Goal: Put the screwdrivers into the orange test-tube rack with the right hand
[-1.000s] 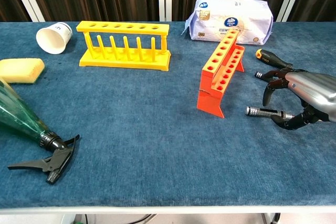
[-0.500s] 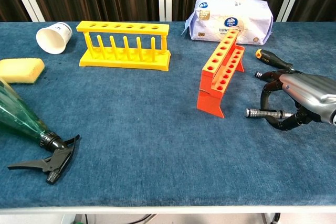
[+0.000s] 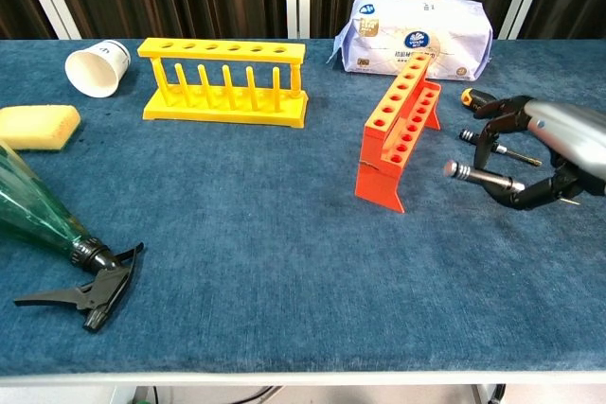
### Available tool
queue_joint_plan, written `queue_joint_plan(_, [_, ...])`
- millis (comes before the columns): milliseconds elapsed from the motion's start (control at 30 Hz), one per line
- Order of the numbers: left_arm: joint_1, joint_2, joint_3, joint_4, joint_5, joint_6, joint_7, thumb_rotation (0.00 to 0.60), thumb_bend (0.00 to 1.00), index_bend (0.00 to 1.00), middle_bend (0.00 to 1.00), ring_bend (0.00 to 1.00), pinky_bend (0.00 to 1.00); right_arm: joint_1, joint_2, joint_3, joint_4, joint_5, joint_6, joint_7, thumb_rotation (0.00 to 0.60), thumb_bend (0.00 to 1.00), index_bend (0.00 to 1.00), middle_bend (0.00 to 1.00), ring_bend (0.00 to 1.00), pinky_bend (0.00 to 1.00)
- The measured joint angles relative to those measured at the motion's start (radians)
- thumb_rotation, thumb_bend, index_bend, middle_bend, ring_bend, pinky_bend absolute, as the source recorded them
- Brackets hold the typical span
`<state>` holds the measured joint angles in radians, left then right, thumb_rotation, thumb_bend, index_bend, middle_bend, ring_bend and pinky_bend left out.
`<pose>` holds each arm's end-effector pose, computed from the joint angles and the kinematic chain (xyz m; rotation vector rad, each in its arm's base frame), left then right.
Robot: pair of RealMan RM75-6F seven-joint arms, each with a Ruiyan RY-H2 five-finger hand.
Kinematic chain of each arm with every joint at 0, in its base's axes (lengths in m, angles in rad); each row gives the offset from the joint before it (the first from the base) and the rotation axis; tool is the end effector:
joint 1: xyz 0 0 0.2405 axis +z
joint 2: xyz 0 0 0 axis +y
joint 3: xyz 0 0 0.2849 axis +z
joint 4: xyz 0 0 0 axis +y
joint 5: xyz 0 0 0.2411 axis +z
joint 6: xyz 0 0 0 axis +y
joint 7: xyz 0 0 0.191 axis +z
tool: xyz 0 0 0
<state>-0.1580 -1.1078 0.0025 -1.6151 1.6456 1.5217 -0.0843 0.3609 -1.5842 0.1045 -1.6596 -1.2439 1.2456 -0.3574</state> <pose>-0.3098 0.2414 0.1327 -1.5374 -0.8713 -1.0794 -0.2205 -0.2996 -0.0502 1.5663 -1.1556 0.9817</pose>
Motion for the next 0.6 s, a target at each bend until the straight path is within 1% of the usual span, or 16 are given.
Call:
queue_joint_plan(100, [-0.003, -0.001, 0.001, -0.003, 0.001, -0.01, 0.006, 0.6, 0.05, 0.11, 0.09, 0.06, 0.23, -0.008, 0.027, 0.008, -0.024, -0.042, 0.013, 0.117, 0.6, 0.52, 0.66, 0.12, 0.0, 0.0])
queue_joint_plan(300, [-0.003, -0.001, 0.0, -0.006, -0.002, -0.011, 0.008, 0.6, 0.05, 0.11, 0.09, 0.06, 0.23, -0.013, 0.073, 0.04, -0.06, -0.128, 0.039, 0.397, 0.6, 0.53, 0.68, 0.12, 0.0, 0.0])
queue_joint_plan(433, [-0.004, -0.001, -0.001, -0.006, -0.004, -0.015, 0.007, 0.6, 0.05, 0.11, 0.09, 0.06, 0.23, -0.005, 0.094, 0.079, -0.081, -0.167, 0.049, 0.604, 0.6, 0.53, 0.68, 0.12, 0.0, 0.0])
queue_joint_plan(600, [-0.007, -0.001, -0.002, -0.003, -0.005, -0.021, 0.003, 0.6, 0.05, 0.11, 0.09, 0.06, 0.23, 0.016, 0.097, 0.137, -0.089, -0.196, 0.062, 0.825, 0.6, 0.52, 0.68, 0.12, 0.0, 0.0])
